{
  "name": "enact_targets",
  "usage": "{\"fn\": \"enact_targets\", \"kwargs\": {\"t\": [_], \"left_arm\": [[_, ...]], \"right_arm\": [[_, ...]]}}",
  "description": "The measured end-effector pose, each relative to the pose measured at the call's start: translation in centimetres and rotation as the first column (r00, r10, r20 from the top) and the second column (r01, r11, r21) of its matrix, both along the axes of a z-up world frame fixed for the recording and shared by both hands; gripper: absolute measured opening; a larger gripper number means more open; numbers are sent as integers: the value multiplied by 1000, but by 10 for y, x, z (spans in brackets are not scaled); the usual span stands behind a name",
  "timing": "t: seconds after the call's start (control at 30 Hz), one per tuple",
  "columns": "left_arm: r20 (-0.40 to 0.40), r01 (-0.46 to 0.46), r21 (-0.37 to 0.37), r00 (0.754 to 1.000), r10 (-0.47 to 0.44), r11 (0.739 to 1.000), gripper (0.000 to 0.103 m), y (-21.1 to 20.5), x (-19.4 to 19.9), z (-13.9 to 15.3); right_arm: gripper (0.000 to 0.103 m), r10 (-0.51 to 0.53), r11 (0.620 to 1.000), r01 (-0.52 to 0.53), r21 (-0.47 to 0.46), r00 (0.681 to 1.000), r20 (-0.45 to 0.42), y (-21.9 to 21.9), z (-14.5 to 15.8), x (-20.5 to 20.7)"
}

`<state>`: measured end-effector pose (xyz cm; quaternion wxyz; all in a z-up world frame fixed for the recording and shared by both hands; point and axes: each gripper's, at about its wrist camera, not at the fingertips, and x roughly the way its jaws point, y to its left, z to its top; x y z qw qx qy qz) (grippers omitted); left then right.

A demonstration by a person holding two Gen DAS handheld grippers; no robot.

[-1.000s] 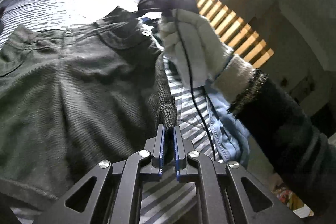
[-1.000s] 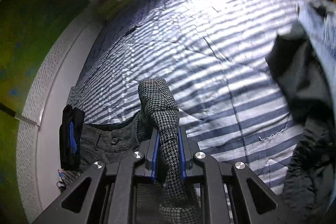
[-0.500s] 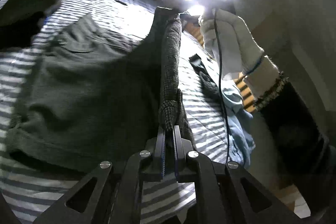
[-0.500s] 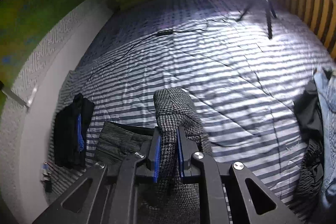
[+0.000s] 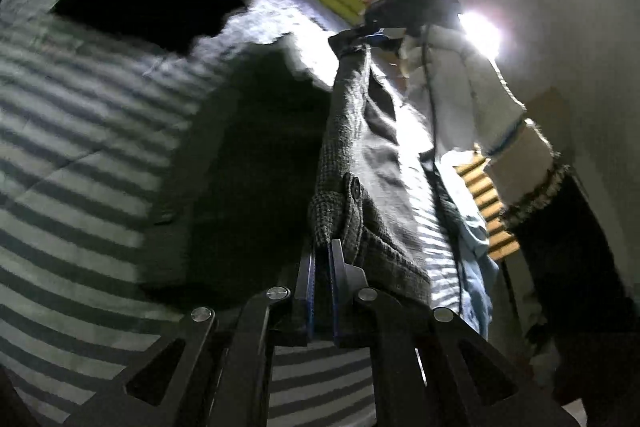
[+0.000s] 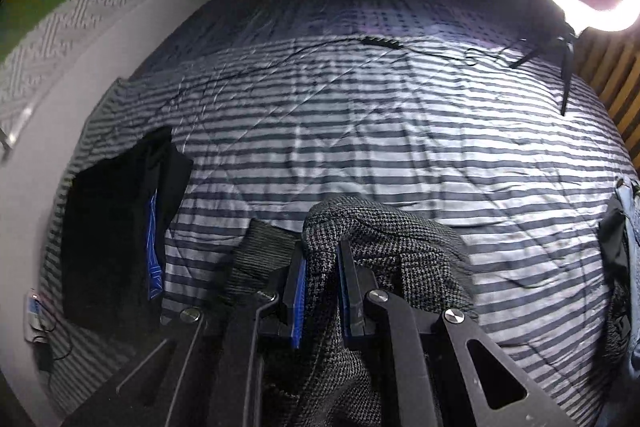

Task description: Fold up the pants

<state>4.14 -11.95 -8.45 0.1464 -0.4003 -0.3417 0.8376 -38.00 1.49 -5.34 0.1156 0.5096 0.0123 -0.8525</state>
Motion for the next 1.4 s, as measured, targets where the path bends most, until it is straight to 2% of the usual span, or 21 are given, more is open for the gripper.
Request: {"fn": "enact_targets", "kwargs": {"t": [0.1,0.23,0.3,0.33,0.4,0.47,0.53,0.63,0.7,0.8,0.9,0.97,1.1,1.17,1.2,1.3,1.37,1.4], "left_arm": [[39,-32,53,999,30,998,5,-20,4,-16],[30,-33,30,999,32,999,5,-29,19,-18],[18,-30,-5,999,30,1000,5,-29,27,-16],[19,-33,-13,999,33,999,5,-30,31,-17],[23,-42,-10,999,42,999,5,-34,38,-19],[26,-56,-13,998,56,998,5,-38,41,-19],[28,-68,-2,997,68,998,5,-41,39,-19],[20,-73,-5,997,74,997,5,-43,37,-18],[5,-72,-18,997,72,997,5,-39,36,-12],[-17,-60,-23,998,60,998,5,-31,31,1],[-62,-85,-72,995,80,994,3,-31,34,18],[-42,-125,-104,992,121,987,0,-40,34,16],[75,-212,-184,971,229,960,0,-64,37,-9],[66,-219,-215,969,238,952,0,-65,38,-6],[38,-206,-259,974,223,943,0,-58,38,4],[-27,-130,-334,991,129,933,3,-23,26,36],[-51,-56,-358,998,40,932,10,7,11,52],[-59,4,-367,998,-27,930,19,32,-4,61]], "right_arm": [[12,5,1000,-5,17,1000,16,-25,-16,0],[12,27,999,-29,36,999,36,-54,-37,6],[13,71,997,-73,32,996,47,-69,-45,10],[18,132,991,-133,17,989,70,-79,-49,13],[21,173,985,-173,-11,981,88,-85,-44,20],[21,202,977,-198,-81,978,50,-74,-25,33],[22,201,970,-199,-139,980,1,-43,1,50],[23,192,969,-197,-147,980,-45,4,20,86],[23,189,972,-195,-132,980,-56,41,21,123],[23,207,973,-211,-93,977,-48,82,2,183],[23,234,968,-234,-88,972,-15,102,-25,233],[23,272,959,-270,-87,962,16,99,-43,255],[24,348,936,-340,-91,931,112,81,-80,279],[24,372,927,-362,-96,921,114,81,-82,282],[24,379,923,-366,-121,919,110,84,-79,282],[24,360,903,-320,-287,927,102,109,-56,271],[26,314,898,-269,-348,946,80,132,-41,261],[29,285,902,-247,-355,957,60,145,-33,255]]}}
